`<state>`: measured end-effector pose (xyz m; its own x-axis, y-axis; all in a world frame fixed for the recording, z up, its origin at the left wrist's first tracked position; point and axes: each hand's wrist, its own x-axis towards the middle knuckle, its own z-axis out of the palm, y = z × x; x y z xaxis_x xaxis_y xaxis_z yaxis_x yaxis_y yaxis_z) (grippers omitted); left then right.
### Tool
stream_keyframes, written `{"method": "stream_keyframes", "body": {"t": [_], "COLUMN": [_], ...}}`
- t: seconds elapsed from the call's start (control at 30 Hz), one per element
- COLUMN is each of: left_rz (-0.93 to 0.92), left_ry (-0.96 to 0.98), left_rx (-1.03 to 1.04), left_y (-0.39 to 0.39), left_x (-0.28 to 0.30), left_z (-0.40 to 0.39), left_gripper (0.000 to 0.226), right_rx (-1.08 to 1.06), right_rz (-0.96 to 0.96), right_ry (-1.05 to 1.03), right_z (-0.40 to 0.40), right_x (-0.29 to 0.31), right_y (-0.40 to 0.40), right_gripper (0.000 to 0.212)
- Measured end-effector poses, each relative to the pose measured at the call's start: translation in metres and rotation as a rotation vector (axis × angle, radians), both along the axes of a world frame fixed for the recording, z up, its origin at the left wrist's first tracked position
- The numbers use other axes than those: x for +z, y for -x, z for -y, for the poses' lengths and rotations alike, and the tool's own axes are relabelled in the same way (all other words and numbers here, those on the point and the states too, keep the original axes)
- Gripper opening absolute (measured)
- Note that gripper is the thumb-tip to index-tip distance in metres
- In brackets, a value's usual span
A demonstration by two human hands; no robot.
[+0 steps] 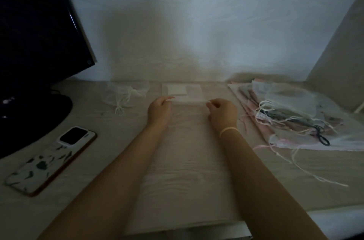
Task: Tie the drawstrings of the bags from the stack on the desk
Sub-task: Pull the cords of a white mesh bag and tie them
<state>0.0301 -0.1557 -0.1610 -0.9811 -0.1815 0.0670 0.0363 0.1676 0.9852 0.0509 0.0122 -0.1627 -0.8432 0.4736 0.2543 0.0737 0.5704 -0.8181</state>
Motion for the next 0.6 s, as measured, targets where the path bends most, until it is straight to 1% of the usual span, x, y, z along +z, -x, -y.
{"method": "stream_keyframes", "body": {"t": [0.1,0.2,0.27,0.3,0.33,0.37,0.43,0.47,0.5,0.53,0.6], "left_rz": [0.033,0.075,0.064,0.048,0.034,0.025,0.015,0.015,0.021,0.032,0.037], "left_ry": [-0.005,0.006,0.045,0.072,0.116,0.167,0.239,0.266,0.296,0.325,0.363], "left_rx": [-0.01,0.035,0.063,0.069,0.073,0.074,0.044,0.011,-0.027,-0.06,-0.099], "left_y": [0.004,0.009,0.006,0.004,0.002,-0.001,-0.006,-0.01,-0.013,-0.016,-0.017], "left_x": [-0.004,-0.004,-0.001,0.001,0.002,0.004,0.007,0.01,0.012,0.014,0.014], "left_z": [0.003,0.016,0.025,0.029,0.032,0.034,0.036,0.036,0.035,0.034,0.035], "left_gripper": [0.018,0.008,0.017,0.021,0.022,0.022,0.021,0.022,0.024,0.026,0.03], "right_rx": [-0.004,0.014,0.013,0.008,0.023,0.065,0.226,0.308,0.361,0.403,0.405], "right_rz": [0.002,-0.023,0.033,0.06,0.065,0.053,0.005,-0.029,-0.064,-0.102,-0.156], "right_ry": [0.001,0.024,0.029,0.084,0.236,0.478,1.024,1.212,1.323,1.391,1.461], "right_z": [-0.014,-0.019,-0.017,-0.016,-0.015,-0.014,-0.015,-0.017,-0.019,-0.021,-0.024], "right_x": [0.0,0.005,0.011,0.015,0.018,0.021,0.023,0.023,0.022,0.022,0.02], "right_y": [0.0,-0.002,-0.004,-0.004,-0.004,-0.005,-0.01,-0.012,-0.014,-0.016,-0.016], "right_gripper": [0.019,0.024,0.025,0.027,0.031,0.035,0.042,0.044,0.046,0.045,0.039]}}
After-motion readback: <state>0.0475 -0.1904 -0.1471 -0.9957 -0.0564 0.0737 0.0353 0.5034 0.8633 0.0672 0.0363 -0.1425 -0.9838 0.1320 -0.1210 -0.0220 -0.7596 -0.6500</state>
